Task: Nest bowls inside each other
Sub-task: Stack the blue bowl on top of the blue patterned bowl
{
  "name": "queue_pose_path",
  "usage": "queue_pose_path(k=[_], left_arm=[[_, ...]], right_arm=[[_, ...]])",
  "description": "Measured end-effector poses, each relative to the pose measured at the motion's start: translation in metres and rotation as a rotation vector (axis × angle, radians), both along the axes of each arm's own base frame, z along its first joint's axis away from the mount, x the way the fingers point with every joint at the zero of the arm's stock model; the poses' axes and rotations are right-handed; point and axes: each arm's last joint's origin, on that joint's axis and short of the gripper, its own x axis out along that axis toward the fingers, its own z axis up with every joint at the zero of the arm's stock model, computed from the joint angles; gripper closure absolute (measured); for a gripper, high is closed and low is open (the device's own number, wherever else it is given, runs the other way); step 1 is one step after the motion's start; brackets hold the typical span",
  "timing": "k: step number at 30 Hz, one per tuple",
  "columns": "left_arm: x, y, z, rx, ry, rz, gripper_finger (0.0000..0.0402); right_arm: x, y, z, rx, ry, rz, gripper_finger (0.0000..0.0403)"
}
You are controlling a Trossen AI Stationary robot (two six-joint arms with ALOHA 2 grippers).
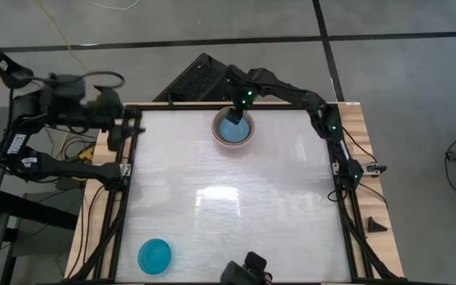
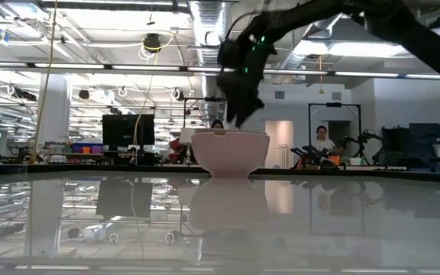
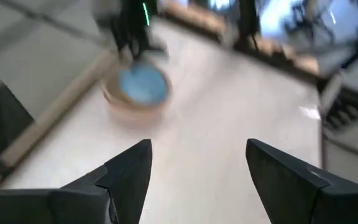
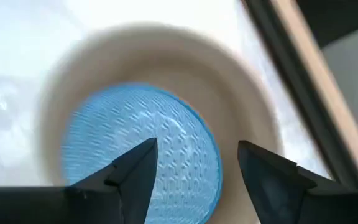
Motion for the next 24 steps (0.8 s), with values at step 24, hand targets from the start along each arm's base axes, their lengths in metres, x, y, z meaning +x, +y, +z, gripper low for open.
queue_pose_path(k=[24], left_arm=[[0.062,-0.066,-0.236,-0.639,0.234,-0.580,0.0152]], right_arm=[[-0.156,0.187,0.265,-0.227,-0.964,0.125,0.0143]])
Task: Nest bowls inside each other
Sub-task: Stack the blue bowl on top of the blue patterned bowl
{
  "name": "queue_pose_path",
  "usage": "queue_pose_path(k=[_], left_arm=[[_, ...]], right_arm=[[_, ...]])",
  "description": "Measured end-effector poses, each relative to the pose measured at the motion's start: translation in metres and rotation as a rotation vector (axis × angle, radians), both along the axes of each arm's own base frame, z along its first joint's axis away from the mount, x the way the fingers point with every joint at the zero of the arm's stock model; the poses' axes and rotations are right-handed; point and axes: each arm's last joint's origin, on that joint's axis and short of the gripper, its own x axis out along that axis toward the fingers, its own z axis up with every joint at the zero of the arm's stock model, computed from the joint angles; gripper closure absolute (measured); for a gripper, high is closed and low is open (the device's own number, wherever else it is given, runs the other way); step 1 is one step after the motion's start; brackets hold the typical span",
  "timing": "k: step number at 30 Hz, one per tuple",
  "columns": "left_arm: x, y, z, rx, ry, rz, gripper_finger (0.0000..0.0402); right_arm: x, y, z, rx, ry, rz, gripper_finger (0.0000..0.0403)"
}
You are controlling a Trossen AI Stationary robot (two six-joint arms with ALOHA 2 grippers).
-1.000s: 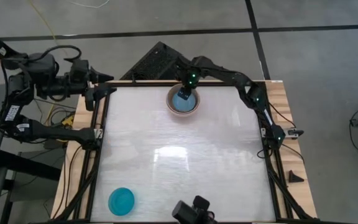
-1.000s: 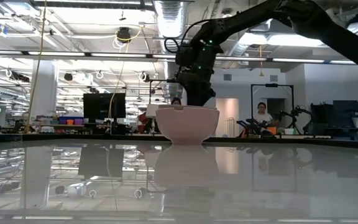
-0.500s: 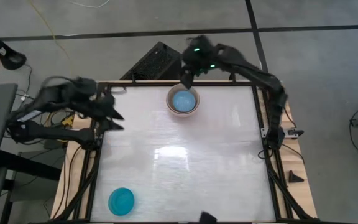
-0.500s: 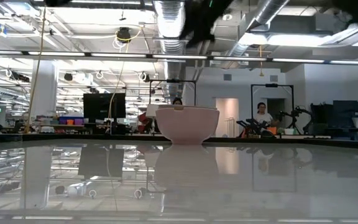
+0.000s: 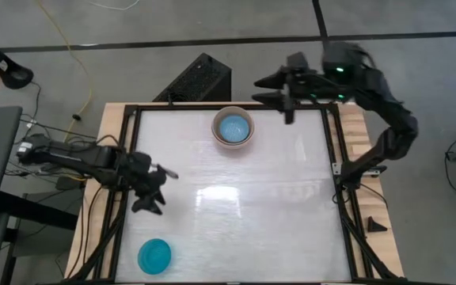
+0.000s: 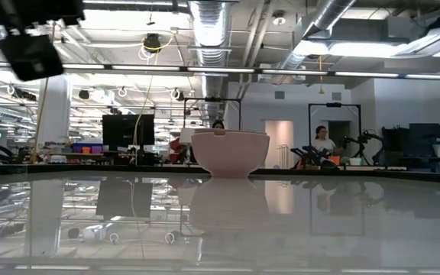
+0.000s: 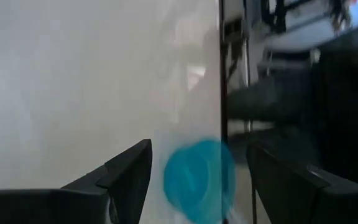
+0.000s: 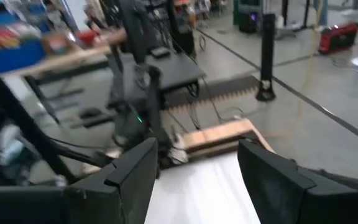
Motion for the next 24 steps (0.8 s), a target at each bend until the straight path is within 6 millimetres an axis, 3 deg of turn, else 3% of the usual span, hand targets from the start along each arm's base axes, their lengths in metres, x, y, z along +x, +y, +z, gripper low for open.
queue_pose_path(k=[6,10,19,24], left_arm=[[-0.008,-0.025,-0.023,0.117,0.142,-0.069,0.0152],[-0.005,-0.044,-0.038,0.217,0.218,-0.112,0.0152],[0.008,-0.093,-0.066,0.202,0.302,-0.205,0.0152],[0.008,-0.102,-0.069,0.191,0.319,-0.160,0.0152]], right_arm=[[-0.027,0.025,0.014,-0.012,-0.066,-0.015,0.0143],[-0.035,0.034,0.017,-0.015,-0.083,-0.006,0.0143],[-0.034,0.044,0.013,-0.002,-0.049,0.024,0.0143],[-0.030,0.044,0.011,0.005,-0.032,0.021,0.0143]])
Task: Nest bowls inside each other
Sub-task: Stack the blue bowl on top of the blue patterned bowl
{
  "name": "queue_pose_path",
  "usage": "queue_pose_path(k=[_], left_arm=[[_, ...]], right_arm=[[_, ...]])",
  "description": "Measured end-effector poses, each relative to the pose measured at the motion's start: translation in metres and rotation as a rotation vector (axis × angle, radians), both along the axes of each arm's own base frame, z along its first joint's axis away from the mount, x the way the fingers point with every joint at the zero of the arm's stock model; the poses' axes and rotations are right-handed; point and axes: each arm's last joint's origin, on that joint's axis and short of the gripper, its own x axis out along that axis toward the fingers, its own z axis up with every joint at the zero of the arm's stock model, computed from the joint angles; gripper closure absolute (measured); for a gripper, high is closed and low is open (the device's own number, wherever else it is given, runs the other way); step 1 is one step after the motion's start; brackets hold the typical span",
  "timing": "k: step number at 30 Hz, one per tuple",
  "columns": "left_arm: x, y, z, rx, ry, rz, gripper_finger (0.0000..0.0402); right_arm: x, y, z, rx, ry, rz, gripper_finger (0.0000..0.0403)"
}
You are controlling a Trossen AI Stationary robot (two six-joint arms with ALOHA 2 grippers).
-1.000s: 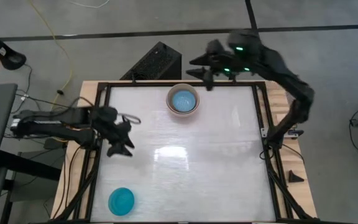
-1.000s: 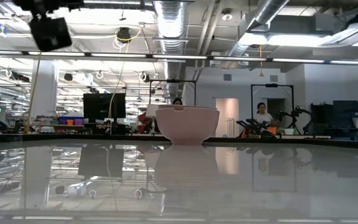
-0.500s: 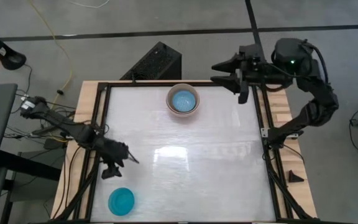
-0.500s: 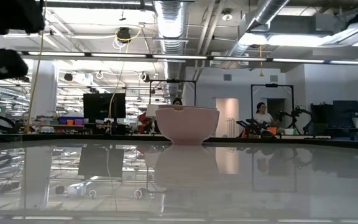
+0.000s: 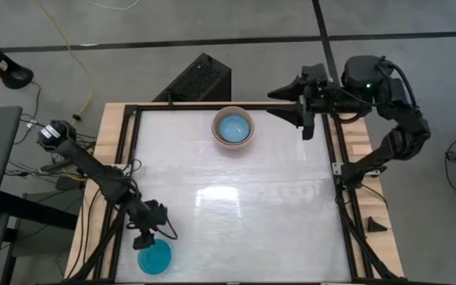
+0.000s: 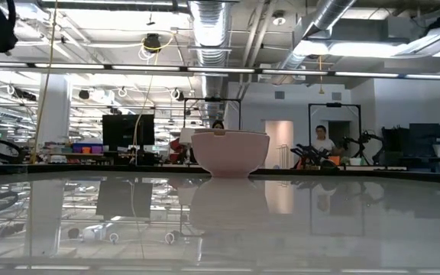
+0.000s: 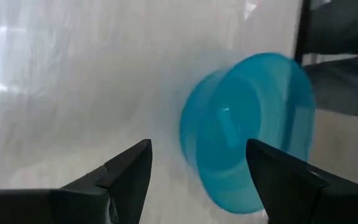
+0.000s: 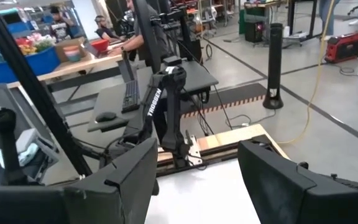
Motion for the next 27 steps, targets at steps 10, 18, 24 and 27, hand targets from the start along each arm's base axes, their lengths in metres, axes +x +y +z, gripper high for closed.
queue_pose_path(k=[10,18,24,27], left_arm=[[0.007,-0.021,-0.032,0.060,0.094,0.044,0.0158],[0.028,-0.026,-0.046,0.038,-0.004,0.043,0.0339],[0.066,0.005,-0.037,0.047,-0.213,0.229,0.0397],[0.090,0.030,-0.026,-0.004,-0.358,0.350,0.0400]], right_arm=[[-0.001,0.000,0.000,0.025,0.002,0.001,0.0143],[-0.001,0.005,-0.003,0.044,0.030,0.022,0.0143],[-0.001,0.008,-0.003,0.050,0.031,0.040,0.0143],[-0.001,0.011,-0.003,0.053,0.032,0.052,0.0143]])
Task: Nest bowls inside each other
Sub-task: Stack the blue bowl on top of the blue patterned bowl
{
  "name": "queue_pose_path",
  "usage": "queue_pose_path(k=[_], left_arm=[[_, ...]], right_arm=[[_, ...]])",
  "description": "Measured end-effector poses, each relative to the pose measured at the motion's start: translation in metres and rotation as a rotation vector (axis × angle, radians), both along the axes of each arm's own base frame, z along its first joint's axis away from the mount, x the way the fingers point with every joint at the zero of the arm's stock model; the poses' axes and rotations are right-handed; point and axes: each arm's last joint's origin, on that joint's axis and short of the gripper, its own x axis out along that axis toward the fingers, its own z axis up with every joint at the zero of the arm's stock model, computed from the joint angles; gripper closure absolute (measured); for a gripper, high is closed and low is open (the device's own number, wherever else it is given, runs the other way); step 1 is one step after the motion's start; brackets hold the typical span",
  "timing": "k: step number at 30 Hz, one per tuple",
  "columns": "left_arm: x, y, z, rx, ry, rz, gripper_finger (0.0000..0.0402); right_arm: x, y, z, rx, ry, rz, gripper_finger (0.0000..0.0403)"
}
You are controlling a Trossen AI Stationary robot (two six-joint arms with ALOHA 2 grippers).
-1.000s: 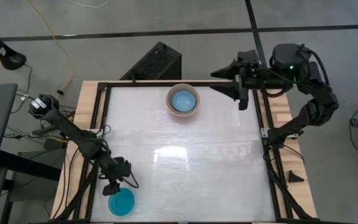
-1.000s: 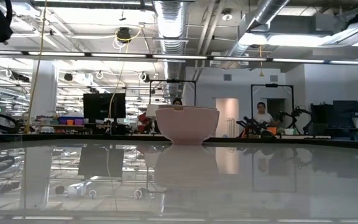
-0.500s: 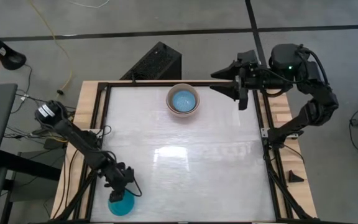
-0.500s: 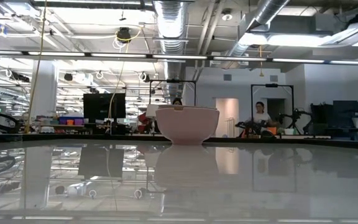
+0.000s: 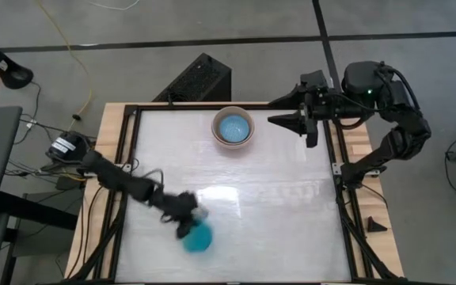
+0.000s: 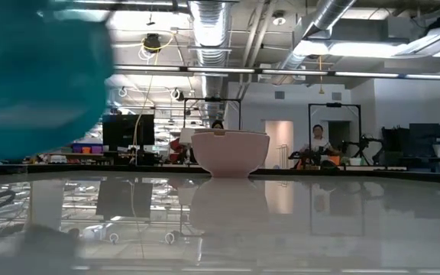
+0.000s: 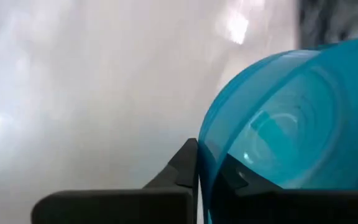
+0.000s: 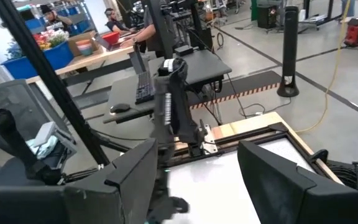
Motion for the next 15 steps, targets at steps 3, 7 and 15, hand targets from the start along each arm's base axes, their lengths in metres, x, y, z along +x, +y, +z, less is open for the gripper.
queue_pose_path(k=[3,7,15], left_arm=[[0.021,0.033,0.014,-0.028,-0.168,0.165,0.0401],[0.040,0.087,0.034,-0.062,-0.373,0.367,0.0401],[0.054,0.191,0.086,0.034,-0.545,0.575,0.0401]], right_arm=[[0.000,0.003,0.000,0.001,0.000,0.015,0.0143],[0.000,0.006,0.000,0.001,0.000,0.027,0.0143],[0.000,0.008,-0.001,0.001,0.006,0.037,0.0143]])
